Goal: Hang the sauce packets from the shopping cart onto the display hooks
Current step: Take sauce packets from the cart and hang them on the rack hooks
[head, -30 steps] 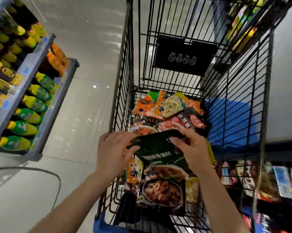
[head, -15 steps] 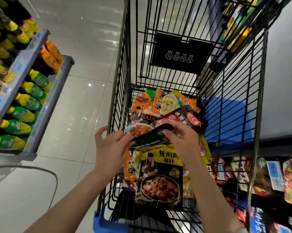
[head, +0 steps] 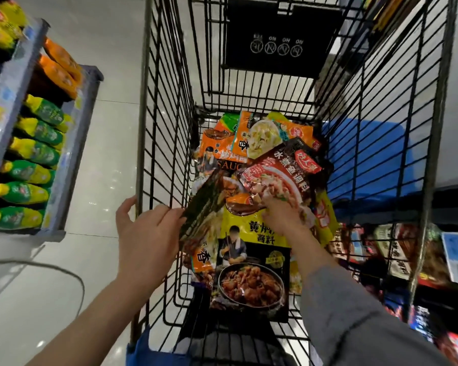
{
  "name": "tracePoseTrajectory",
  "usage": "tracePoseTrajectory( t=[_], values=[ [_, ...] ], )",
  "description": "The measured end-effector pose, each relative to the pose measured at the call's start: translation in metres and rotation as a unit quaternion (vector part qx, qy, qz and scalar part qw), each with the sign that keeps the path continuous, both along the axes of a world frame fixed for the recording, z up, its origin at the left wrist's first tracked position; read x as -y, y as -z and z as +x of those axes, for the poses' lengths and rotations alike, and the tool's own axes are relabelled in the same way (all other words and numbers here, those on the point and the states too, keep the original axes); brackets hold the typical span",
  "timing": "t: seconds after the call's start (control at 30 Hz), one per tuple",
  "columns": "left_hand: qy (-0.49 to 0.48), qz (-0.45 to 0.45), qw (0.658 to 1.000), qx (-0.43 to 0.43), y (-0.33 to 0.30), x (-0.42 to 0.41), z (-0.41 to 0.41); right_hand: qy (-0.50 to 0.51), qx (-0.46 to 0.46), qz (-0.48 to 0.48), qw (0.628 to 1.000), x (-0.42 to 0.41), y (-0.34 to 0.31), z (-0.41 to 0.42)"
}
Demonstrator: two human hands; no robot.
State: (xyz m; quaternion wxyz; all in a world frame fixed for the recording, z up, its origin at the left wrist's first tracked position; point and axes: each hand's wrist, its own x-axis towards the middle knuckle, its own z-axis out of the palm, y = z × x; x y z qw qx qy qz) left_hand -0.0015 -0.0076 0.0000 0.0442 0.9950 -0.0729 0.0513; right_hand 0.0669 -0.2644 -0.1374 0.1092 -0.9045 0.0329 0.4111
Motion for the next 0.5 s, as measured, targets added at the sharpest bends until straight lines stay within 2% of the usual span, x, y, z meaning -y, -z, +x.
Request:
tracePoseTrajectory(
  t=[0.07,0.13,0.27,0.4,0.5],
  values=[
    [0.004,-0.001,1.0,-0.006,0.001,-0.001,0.0,-0.044,-0.019,-0.014,0.999,-0.006,0.014,-0.002],
    [0.008,-0.002,1.0,-0.012,0.001,-0.002,0.0,-0.068,0.029,-0.035,0.997,-0.012,0.017,-0.004],
    [0.01,0.002,1.0,-0.019,0.0,-0.002,0.0,-0.034,0.087,-0.065,0.993,-0.016,0.014,-0.001],
    [0.008,-0.002,1.0,-0.025,-0.001,-0.001,0.001,0.024,0.064,-0.032,0.997,-0.01,0.021,0.006],
    [0.01,0.0,1.0,-0.022,-0.001,-0.001,0.0,-0.055,0.026,-0.036,0.997,-0.005,0.018,0.012]
  ],
)
